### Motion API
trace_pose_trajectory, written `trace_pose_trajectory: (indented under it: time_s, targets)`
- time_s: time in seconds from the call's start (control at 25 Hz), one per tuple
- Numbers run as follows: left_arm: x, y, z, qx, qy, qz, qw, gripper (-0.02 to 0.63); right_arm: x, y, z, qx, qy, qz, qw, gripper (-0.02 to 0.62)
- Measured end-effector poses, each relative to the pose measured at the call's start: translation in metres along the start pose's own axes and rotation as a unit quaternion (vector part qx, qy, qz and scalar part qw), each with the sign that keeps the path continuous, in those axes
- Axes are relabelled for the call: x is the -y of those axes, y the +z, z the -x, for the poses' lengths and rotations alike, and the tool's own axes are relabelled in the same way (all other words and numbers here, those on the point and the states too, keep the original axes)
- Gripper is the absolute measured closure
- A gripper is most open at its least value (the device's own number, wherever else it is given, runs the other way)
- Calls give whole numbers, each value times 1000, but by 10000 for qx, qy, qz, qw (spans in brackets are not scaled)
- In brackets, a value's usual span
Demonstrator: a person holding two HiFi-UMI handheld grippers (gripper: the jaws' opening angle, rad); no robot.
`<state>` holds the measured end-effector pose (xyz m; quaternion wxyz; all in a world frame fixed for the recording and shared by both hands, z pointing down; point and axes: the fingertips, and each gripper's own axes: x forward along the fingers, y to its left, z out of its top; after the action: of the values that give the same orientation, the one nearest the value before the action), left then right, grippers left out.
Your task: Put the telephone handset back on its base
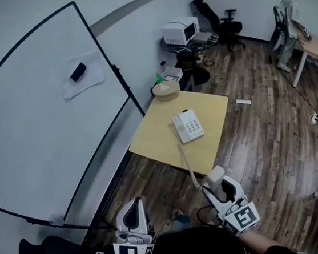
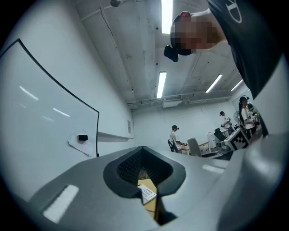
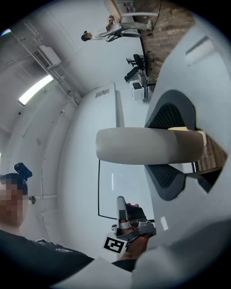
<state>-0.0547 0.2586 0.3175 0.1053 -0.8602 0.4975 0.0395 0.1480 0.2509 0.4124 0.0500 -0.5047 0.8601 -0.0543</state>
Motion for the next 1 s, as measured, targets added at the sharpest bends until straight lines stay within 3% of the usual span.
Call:
trace_pose_trajectory:
  time_s: [0.24, 0.52, 1.0]
  targets:
    - [-22, -14, -23, 2, 72, 140, 9999, 606, 5, 4, -30, 13, 104, 23, 9999, 371]
    - [-59, -30, -81, 259, -128, 409, 9987, 606, 23, 5, -76, -174, -163, 202, 9995, 371]
    - [-180, -60, -208, 629, -504, 771, 9938, 606, 46, 8, -207, -615, -714, 527, 9942, 371]
